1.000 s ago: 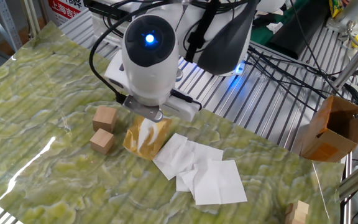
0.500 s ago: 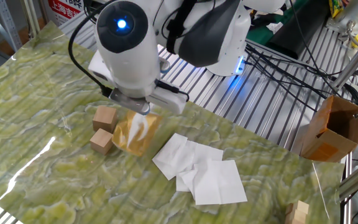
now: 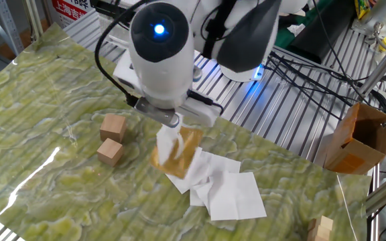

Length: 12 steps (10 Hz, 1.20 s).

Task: Pull out a napkin

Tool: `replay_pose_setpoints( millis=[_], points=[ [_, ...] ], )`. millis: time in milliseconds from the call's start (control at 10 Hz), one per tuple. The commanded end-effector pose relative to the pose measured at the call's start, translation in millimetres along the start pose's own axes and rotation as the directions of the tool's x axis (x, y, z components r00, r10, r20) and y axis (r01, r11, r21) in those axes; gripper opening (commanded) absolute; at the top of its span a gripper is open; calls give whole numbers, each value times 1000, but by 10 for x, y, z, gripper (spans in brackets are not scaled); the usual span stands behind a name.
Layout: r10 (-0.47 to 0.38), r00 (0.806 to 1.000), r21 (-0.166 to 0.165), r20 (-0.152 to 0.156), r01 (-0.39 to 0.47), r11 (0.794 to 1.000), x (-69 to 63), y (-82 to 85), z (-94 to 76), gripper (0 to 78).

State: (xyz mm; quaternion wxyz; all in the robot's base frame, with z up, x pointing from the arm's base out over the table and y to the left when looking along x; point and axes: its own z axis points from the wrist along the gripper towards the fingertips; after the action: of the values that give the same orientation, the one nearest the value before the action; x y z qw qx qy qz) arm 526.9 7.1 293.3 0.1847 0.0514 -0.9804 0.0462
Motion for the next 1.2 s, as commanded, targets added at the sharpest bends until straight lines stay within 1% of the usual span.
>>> replay_pose_setpoints(
  millis=[100,200,400,600,700,800,900,1000,1100,1200],
  points=[
    [-2,1000,-9,1,2,1000,40,11,-59,12],
    [-47,999,179,-21,50,983,34,-9,-70,12],
    [-52,998,140,-20,54,989,30,-21,-72,12],
    [-26,1000,57,0,26,998,53,-53,-83,12],
    [-10,1000,-17,11,11,1000,61,-98,-104,12],
    [-11,1000,-49,13,12,999,51,-152,-127,12],
    [-23,1000,-48,18,24,999,34,-202,-134,12],
    [-32,999,-114,28,35,993,6,-283,-137,12],
    [-4,999,-281,46,16,959,-14,-340,-124,12],
    [33,998,-396,47,-12,918,-15,-341,-121,12]
  ],
)
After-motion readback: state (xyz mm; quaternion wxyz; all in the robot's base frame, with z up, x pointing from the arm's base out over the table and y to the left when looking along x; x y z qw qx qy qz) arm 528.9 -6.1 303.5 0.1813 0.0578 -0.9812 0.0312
